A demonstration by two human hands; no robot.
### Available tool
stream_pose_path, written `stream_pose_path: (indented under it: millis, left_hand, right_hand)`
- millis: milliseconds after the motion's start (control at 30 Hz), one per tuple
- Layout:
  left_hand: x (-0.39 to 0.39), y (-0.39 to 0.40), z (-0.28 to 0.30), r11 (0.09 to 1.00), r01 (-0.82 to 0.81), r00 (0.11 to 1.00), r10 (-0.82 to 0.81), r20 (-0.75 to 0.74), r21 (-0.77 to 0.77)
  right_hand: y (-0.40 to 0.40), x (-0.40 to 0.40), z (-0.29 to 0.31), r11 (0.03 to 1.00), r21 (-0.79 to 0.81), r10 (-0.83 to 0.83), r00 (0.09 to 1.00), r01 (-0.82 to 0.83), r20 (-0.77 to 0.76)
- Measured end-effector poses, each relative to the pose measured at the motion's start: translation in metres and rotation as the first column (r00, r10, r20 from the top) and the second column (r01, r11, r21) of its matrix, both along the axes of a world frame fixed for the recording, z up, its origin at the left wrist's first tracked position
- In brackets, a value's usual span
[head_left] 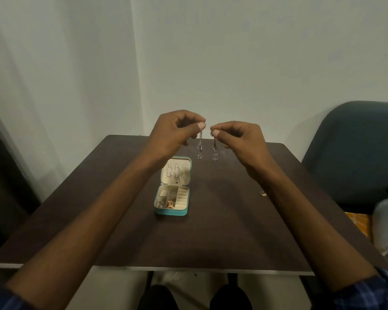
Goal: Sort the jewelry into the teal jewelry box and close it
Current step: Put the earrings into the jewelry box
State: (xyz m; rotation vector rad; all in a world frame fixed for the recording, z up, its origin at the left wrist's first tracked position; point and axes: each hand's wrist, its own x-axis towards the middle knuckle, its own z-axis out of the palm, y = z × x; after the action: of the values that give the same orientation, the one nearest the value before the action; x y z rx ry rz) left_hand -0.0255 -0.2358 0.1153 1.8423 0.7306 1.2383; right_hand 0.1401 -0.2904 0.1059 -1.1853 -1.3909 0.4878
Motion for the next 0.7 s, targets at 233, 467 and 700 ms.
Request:
stream_pose_path:
  millis: [233,467,700]
  left_hand:
    - [-0.001,0.005,0.014,0.999,-0.016,0.998,0.018,-0.052,0.034]
    - [-0.001,0.005,0.018,1.000,-0.023,0.998,0.025,-0.063,0.019]
    - [0.003,0.005,0.018,0.998,-0.001,0.997,0.006,-0.083,0.060]
  right_hand:
    - [0.007,0.012,0.014,0.999,0.023,-0.035,0.994,0.033,0.102]
    - [0.008,0.015,0.029,1.000,0.010,-0.012,0.989,0.011,0.149]
    - [0.008,0.011,0.042,0.999,-0.006,0.042,0.975,-0.042,0.219]
